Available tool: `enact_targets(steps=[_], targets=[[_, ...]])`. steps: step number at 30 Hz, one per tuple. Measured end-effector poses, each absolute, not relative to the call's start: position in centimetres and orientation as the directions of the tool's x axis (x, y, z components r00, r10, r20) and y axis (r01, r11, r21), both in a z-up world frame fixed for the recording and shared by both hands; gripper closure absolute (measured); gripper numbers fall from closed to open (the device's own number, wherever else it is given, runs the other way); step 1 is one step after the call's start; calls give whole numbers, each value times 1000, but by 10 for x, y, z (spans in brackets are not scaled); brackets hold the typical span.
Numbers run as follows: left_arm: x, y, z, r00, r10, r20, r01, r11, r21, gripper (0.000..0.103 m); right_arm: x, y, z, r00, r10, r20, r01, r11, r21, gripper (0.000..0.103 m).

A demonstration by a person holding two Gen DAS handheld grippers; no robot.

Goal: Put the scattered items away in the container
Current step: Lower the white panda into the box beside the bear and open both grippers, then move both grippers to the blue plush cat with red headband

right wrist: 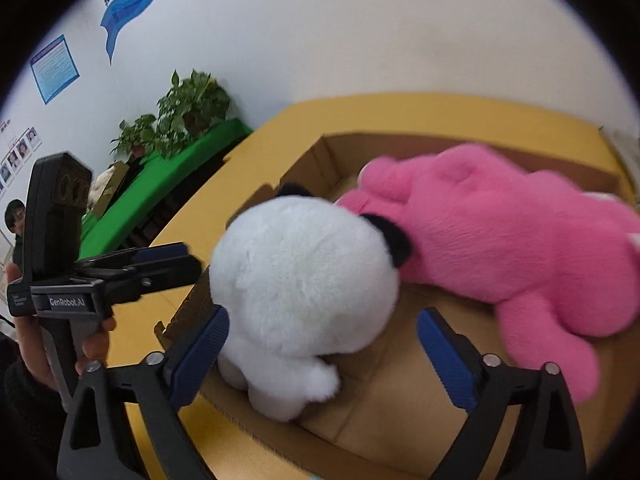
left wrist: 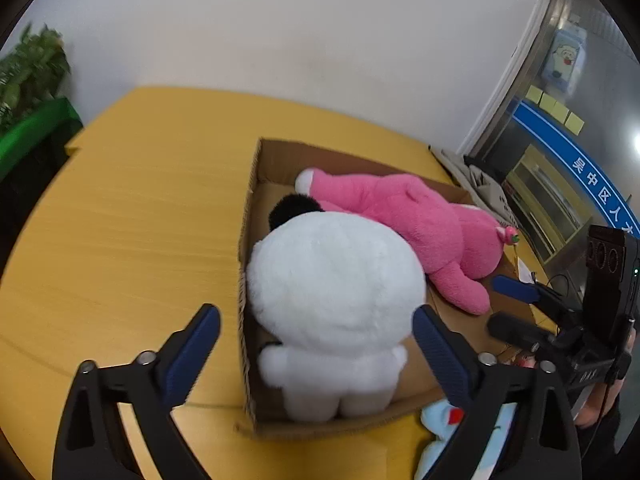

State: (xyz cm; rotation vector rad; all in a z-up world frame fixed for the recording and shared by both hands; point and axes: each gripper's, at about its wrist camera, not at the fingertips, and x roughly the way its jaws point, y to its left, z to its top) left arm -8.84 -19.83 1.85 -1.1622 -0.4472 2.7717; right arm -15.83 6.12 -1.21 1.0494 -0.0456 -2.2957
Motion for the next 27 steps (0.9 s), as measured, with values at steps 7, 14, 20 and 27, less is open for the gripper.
enact_targets(steps=[7, 14, 20, 27], targets=[[-8, -165, 24, -763, 83, -641, 84, -971, -226, 0, -94, 118, 14, -633, -496, -594, 440, -862, 251, 0], [31, -132, 12, -765, 71, -640, 87, -973, -212, 0, -50, 135, 19, -709, -389, -589, 377, -914, 150, 0], [42, -119, 13, -761, 77, -644, 79, -974, -210, 0, -28, 140, 14, -720, -338, -606, 360, -928, 90, 0], [40, -110, 18, -765, 107, -635, 45, -975, -219, 0, -26, 148, 11, -728, -313, -609, 321, -942, 100, 0]])
